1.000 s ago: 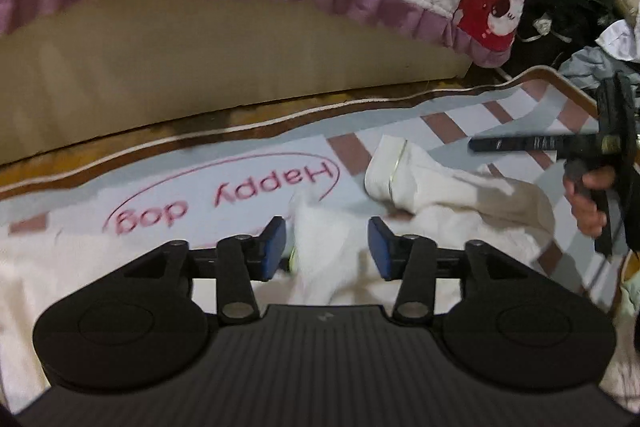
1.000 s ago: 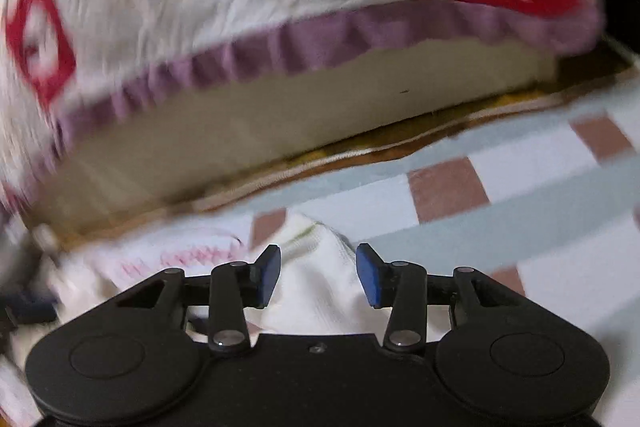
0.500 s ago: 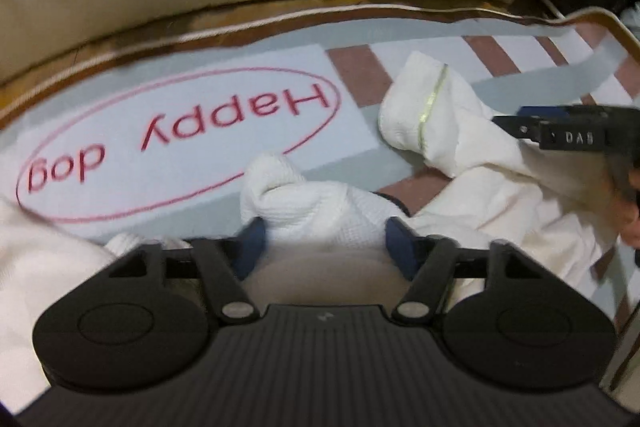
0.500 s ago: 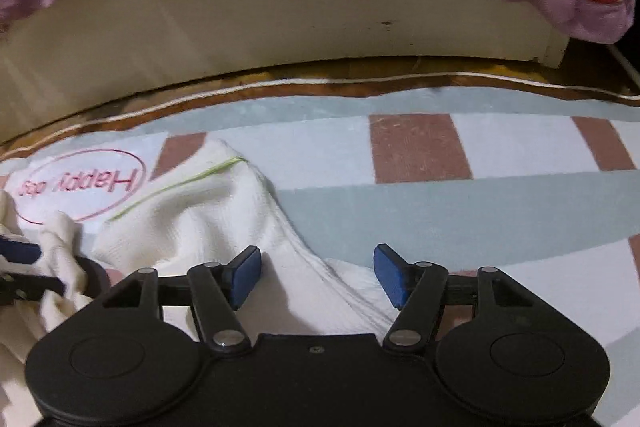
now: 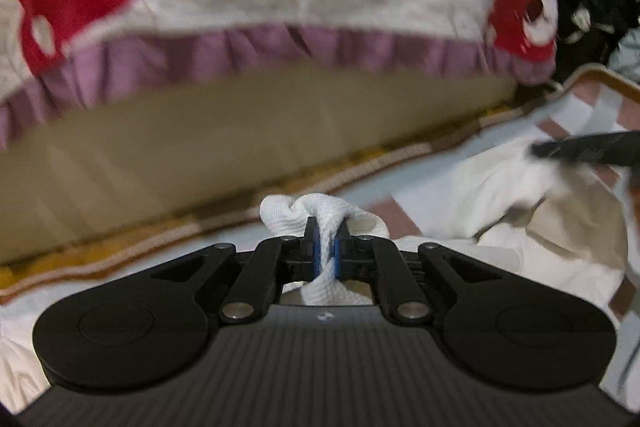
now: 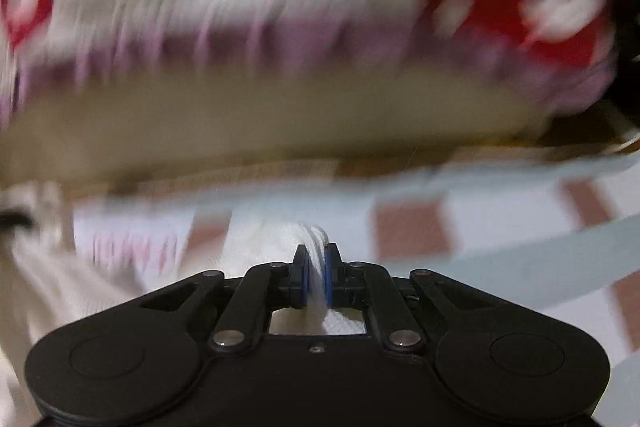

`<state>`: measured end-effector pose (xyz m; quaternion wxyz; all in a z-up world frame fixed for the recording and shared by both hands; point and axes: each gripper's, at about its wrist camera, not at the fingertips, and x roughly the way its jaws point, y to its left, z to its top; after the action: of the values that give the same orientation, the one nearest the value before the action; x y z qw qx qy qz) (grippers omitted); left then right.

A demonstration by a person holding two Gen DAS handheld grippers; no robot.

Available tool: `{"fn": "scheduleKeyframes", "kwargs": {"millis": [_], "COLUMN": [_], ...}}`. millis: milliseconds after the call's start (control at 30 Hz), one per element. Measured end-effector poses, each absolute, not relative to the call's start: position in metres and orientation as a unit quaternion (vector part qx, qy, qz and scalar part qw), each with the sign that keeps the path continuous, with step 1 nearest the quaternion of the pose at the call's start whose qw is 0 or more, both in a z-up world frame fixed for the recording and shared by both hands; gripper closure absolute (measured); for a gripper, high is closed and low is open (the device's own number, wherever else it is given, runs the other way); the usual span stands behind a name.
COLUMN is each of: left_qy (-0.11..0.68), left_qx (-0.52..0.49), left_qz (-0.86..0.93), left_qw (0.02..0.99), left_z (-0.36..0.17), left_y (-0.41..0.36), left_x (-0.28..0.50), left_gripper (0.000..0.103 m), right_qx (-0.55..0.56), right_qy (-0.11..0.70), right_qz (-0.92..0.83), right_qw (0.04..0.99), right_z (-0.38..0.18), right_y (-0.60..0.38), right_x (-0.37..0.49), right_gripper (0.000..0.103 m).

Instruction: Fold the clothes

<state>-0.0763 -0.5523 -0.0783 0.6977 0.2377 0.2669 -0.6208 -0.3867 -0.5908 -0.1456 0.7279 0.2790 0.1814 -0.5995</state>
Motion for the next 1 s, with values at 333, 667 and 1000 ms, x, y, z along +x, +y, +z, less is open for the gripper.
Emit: {"fn": "scheduleKeyframes", "kwargs": {"millis": [333, 667, 1000], "left_qy": [0.242, 0.304, 0.316], "left_qx": [0.19, 0.221, 0.276], "left_qz": [-0.601, -0.619, -0.672], "left_qw": [0.737, 0.69, 0.61], "left_z": [-0.063, -0.112, -0.138], "left_y": [-0.571, -0.563, -0.544], "left_x": [-0.044, -0.095, -0.169], "left_gripper": [0.085, 0.067, 0.062], "right_qx": [0.166, 0.365, 0.466], "right_qy": [0.15, 0.119, 0.091], "right_qz": [-0.72, -0.701, -0.659], "right_qw": [0.657, 0.601, 0.583], "right_z": [-0.049, -0.158, -0.19], "right_y": [-0.585, -0.596, -0.611], "right_x": [-0.542, -0.637, -0.62], "right_gripper": [0.095, 0.061, 0.039]}}
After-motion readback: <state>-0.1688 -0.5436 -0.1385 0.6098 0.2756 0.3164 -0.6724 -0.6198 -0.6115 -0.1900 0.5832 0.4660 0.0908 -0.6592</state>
